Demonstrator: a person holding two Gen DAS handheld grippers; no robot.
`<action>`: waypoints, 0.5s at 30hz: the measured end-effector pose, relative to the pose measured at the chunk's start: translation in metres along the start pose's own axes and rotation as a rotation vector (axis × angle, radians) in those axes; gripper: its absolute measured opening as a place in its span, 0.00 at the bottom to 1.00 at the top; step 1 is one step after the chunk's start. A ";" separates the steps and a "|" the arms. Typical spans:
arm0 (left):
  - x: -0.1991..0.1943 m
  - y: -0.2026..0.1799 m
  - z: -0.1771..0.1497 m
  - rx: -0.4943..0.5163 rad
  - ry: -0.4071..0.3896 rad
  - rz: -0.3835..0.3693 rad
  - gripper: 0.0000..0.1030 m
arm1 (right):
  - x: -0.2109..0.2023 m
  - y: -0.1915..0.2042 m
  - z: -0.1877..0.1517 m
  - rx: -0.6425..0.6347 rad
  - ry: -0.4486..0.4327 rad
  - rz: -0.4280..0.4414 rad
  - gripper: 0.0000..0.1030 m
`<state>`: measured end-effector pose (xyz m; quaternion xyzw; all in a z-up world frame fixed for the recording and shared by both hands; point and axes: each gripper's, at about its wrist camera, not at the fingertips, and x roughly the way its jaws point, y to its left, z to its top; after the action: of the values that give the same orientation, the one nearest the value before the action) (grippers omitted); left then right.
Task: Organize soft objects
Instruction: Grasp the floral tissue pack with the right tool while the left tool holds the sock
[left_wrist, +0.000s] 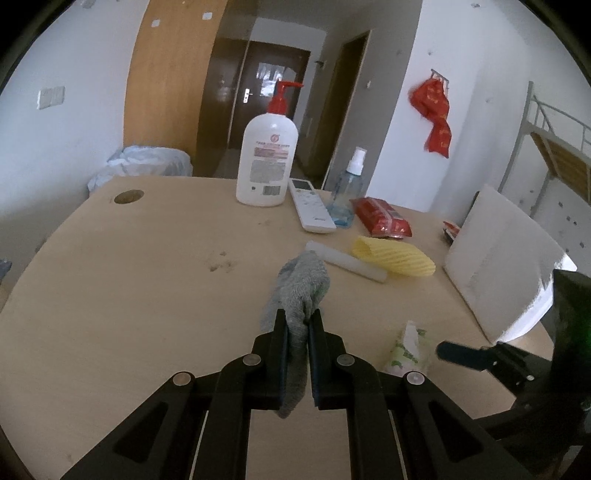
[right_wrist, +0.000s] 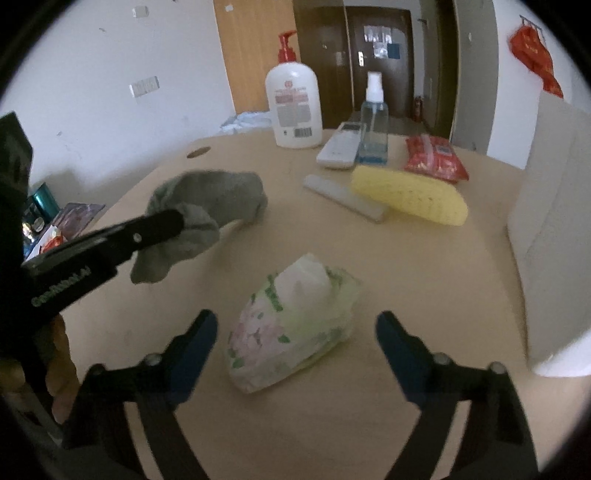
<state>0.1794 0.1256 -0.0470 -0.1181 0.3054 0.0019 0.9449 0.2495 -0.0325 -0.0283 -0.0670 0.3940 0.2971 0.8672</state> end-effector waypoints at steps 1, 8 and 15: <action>-0.001 0.000 0.000 0.003 -0.002 -0.001 0.10 | 0.003 0.000 -0.001 0.003 0.014 0.000 0.83; -0.003 -0.001 0.000 0.010 -0.010 -0.013 0.10 | 0.005 0.004 -0.001 -0.005 0.027 -0.044 0.67; -0.006 -0.002 0.000 0.015 -0.018 -0.023 0.10 | 0.006 0.006 0.000 -0.001 0.048 0.004 0.36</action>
<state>0.1751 0.1238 -0.0432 -0.1145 0.2953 -0.0102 0.9485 0.2493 -0.0247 -0.0321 -0.0736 0.4148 0.2973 0.8568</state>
